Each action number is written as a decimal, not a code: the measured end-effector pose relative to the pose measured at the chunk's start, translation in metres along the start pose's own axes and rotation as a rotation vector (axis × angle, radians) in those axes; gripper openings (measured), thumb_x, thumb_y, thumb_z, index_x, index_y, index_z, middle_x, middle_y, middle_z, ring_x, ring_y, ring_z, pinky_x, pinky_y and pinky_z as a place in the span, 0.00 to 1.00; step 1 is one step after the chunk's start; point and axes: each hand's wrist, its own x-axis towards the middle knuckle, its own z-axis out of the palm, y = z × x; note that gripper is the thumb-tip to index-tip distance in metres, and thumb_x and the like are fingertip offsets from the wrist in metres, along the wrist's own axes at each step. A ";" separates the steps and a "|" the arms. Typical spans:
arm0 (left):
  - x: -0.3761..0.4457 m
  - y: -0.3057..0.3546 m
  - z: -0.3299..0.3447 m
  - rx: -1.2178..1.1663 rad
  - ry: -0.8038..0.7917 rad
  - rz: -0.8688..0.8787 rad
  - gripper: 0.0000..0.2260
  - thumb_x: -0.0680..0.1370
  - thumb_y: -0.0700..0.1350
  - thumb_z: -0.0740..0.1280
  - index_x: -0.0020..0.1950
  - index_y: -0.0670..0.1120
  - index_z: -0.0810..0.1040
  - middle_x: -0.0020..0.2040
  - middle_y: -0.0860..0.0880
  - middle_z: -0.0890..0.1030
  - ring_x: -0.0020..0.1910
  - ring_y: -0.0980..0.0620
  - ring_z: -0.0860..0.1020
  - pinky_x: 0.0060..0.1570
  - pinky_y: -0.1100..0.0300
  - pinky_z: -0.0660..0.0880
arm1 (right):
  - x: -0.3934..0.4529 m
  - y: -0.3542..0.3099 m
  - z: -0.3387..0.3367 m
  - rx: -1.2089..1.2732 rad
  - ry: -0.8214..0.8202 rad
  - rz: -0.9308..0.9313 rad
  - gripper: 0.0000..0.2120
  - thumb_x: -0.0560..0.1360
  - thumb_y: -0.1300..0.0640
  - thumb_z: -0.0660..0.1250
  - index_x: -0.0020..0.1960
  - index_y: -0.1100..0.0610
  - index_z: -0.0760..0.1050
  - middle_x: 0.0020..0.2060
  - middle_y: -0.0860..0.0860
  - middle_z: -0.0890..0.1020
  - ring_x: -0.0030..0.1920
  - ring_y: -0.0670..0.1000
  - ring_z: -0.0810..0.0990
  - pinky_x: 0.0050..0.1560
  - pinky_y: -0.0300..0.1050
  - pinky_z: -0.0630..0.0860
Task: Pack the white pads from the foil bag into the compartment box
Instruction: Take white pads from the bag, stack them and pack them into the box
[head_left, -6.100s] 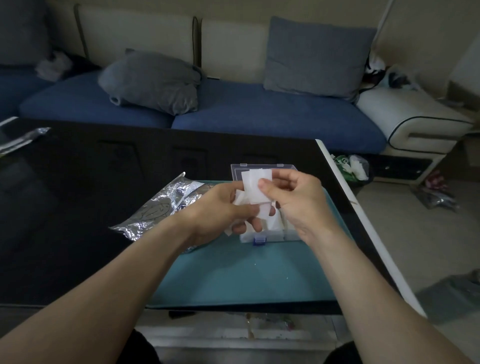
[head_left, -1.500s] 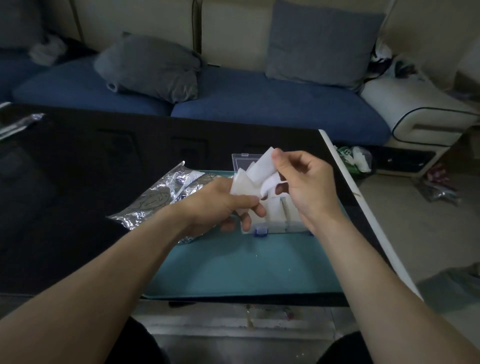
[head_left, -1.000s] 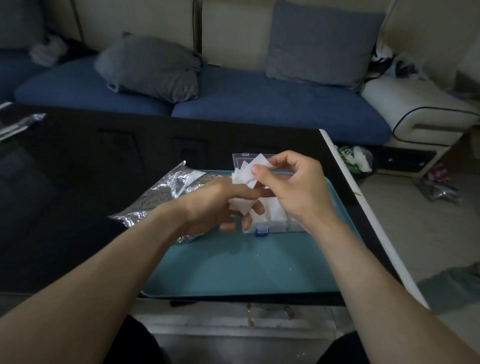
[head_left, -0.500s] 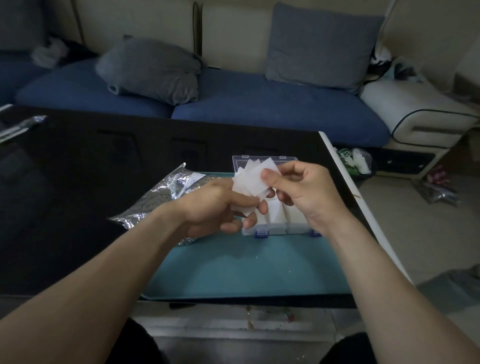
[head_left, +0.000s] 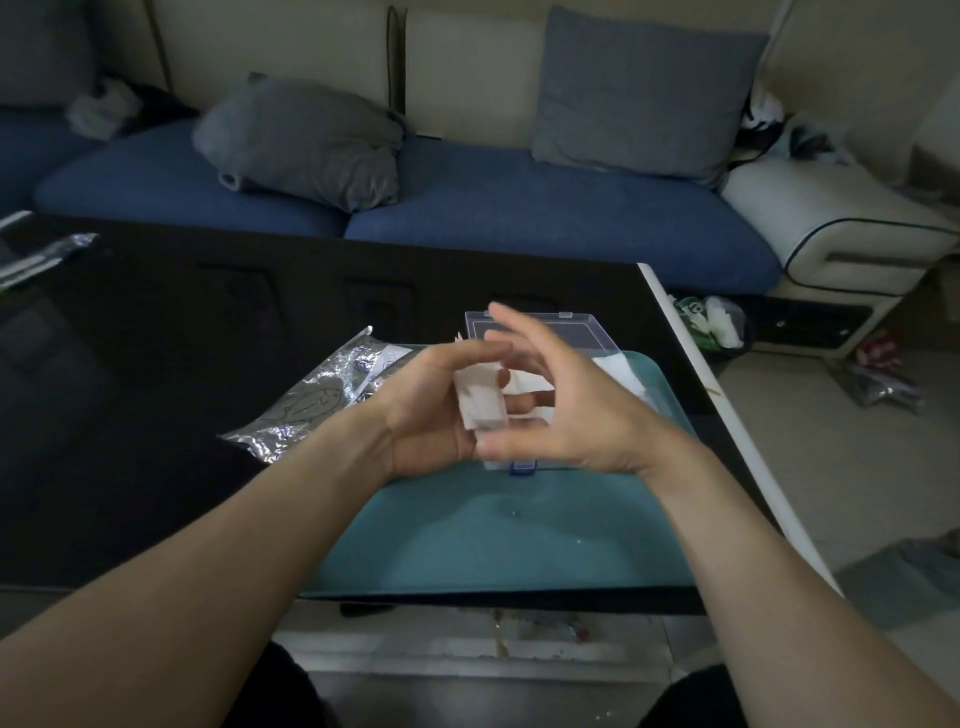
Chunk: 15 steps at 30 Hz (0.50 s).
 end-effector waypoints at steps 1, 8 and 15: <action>0.001 -0.001 0.000 0.017 -0.051 -0.013 0.09 0.78 0.47 0.65 0.54 0.44 0.78 0.51 0.43 0.75 0.50 0.44 0.78 0.55 0.41 0.76 | -0.001 -0.001 0.003 -0.046 -0.009 -0.007 0.52 0.64 0.60 0.83 0.79 0.43 0.59 0.68 0.41 0.72 0.62 0.40 0.79 0.55 0.38 0.79; 0.008 -0.008 0.004 -0.012 0.021 0.053 0.06 0.80 0.42 0.63 0.53 0.44 0.78 0.46 0.43 0.81 0.43 0.45 0.81 0.48 0.50 0.76 | 0.003 -0.002 0.005 -0.252 0.095 -0.055 0.49 0.57 0.53 0.86 0.73 0.45 0.69 0.62 0.43 0.75 0.60 0.41 0.76 0.58 0.39 0.76; 0.012 -0.014 0.006 0.018 -0.052 0.006 0.08 0.76 0.40 0.68 0.54 0.43 0.77 0.47 0.43 0.79 0.45 0.46 0.79 0.48 0.50 0.75 | 0.005 -0.001 0.006 -0.325 0.109 0.034 0.42 0.49 0.46 0.88 0.59 0.43 0.72 0.56 0.44 0.72 0.56 0.44 0.76 0.56 0.46 0.78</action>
